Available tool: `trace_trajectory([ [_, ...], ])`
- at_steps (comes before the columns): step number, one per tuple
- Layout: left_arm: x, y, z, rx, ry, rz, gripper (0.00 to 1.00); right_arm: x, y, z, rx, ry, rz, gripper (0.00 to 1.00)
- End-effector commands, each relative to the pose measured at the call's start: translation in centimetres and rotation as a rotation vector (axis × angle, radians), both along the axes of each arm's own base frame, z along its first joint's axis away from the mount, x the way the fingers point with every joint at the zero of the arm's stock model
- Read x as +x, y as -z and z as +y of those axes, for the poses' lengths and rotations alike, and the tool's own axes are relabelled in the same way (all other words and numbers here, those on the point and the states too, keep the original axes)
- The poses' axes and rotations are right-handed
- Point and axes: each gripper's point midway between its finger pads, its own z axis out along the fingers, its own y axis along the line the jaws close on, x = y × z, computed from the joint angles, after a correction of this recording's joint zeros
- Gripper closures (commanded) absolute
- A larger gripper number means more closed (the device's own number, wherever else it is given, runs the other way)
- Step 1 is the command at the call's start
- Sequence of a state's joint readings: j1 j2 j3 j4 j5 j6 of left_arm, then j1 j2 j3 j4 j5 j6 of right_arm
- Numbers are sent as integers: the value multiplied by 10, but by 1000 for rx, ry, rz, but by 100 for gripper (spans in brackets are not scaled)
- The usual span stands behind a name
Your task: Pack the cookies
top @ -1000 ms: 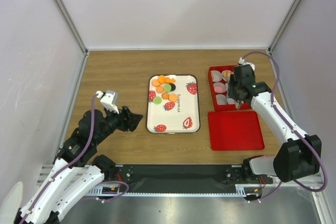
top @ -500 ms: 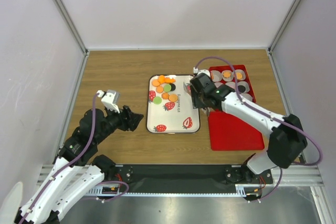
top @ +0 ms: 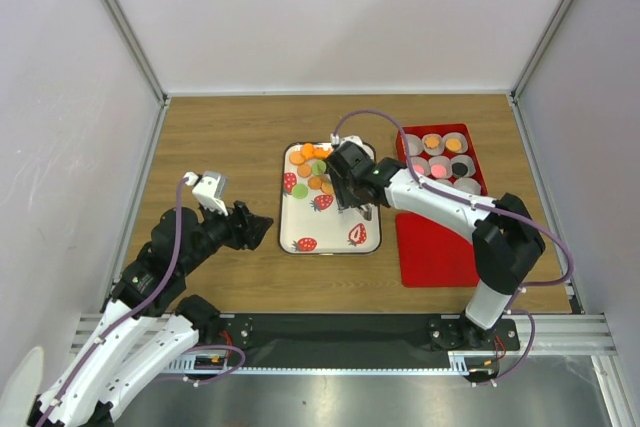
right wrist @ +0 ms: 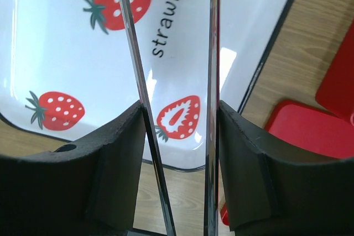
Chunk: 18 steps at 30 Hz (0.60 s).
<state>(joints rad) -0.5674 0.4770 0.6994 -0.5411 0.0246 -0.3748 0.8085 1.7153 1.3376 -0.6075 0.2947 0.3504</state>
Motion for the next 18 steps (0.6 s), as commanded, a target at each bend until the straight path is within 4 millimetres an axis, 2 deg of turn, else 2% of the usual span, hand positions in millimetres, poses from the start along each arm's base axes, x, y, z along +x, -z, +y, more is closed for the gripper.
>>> trace_trajectory([
  [1, 3, -8, -1, -18, -8, -28, 31, 7, -11, 12, 5, -14, -42, 44],
  [13, 3, -8, 0, -18, -10, -28, 31, -20, 0, 12, -37, -37, -15, 45],
  [18, 2, -9, -1, -18, -5, -30, 31, -26, -4, 8, -33, -30, -23, 48],
])
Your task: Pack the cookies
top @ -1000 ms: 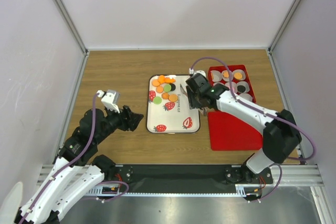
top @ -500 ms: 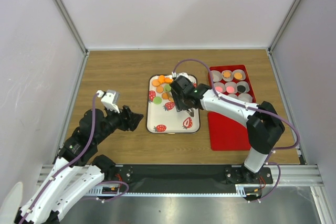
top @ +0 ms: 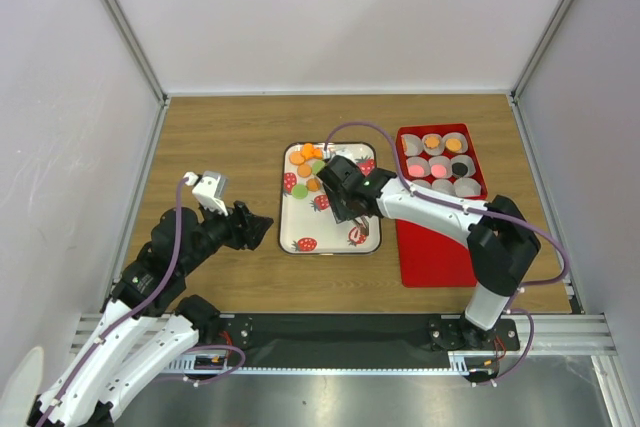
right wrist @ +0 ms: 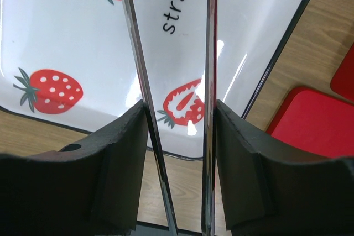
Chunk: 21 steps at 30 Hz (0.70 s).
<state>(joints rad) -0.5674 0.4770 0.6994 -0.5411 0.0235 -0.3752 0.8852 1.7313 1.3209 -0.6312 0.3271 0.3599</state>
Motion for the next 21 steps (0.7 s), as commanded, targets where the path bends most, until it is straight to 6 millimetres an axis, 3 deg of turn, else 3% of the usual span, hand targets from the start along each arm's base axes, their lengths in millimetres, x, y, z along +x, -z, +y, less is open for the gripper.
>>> trace_trajectory([
  [1, 2, -8, -1, -19, -6, -28, 31, -1, -18, -5, 18, 26, -44, 48],
  [11, 2, -9, -2, -21, 0, -30, 31, -4, -19, -13, 9, 41, -48, 49],
  [21, 2, -8, -2, -20, -1, -27, 31, -2, -11, -5, 0, 22, -29, 50],
])
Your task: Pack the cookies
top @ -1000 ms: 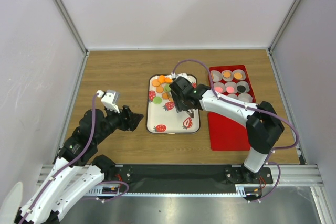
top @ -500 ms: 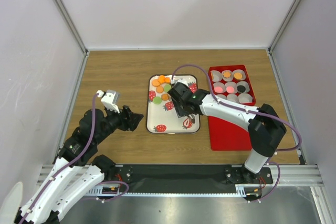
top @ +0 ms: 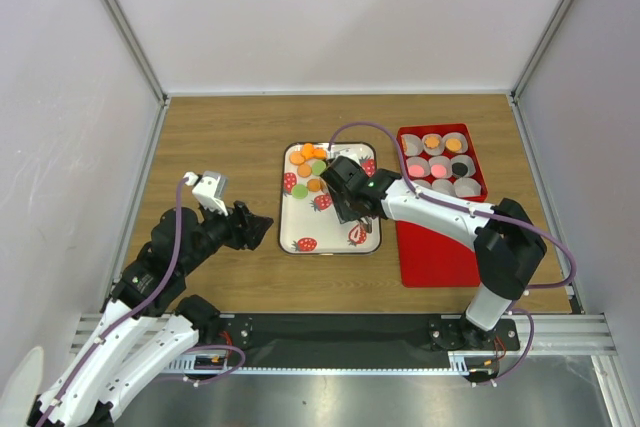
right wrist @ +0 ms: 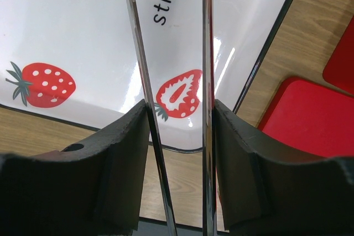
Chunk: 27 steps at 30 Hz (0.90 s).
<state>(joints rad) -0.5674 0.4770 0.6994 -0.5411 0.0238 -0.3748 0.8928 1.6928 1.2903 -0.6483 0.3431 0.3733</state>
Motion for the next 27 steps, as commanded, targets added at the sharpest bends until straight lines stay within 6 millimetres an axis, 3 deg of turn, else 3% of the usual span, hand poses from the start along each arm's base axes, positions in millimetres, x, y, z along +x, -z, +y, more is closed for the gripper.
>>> trace_trajectory([
  [1, 2, -9, -1, -19, -3, -29, 31, 5, -7, 2, 4, 10, -23, 50],
  [8, 2, -9, -2, -20, -1, -29, 31, 3, -7, -1, 0, 11, -21, 51],
  [12, 2, -10, -1, -23, -3, -32, 31, 3, -11, -1, -3, 10, -28, 60],
  [15, 1, -10, -1, -24, 0, -33, 31, 5, -21, -6, 0, 20, -43, 69],
  [20, 1, -10, -3, -21, 6, -26, 31, 4, -53, -16, 60, 38, -81, 70],
  [27, 2, -8, -8, -5, 32, -4, 31, -5, -87, -51, 112, 96, -111, 71],
])
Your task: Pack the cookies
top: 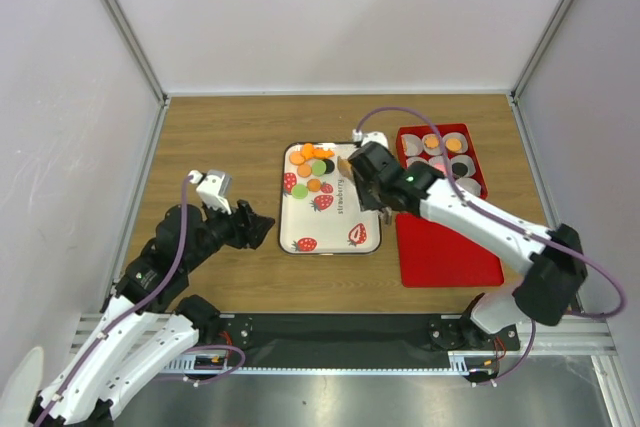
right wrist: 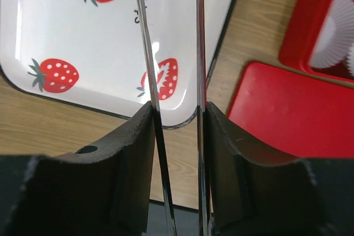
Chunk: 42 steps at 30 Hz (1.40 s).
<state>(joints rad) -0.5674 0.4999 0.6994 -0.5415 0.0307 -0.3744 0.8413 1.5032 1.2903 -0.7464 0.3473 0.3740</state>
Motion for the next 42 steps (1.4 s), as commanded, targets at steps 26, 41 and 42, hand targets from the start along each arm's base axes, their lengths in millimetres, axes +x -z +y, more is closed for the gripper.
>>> trace_trajectory([
  [26, 44, -58, -82, -114, 131, 292, 32, -31, -56, -150, 92, 477, 168, 72],
  [41, 61, -33, -86, -3, 137, 335, 32, -24, -30, -152, 73, 493, 192, 70],
  [42, 61, -33, -86, -7, 139, 322, 32, -22, -28, -151, 70, 490, 192, 70],
])
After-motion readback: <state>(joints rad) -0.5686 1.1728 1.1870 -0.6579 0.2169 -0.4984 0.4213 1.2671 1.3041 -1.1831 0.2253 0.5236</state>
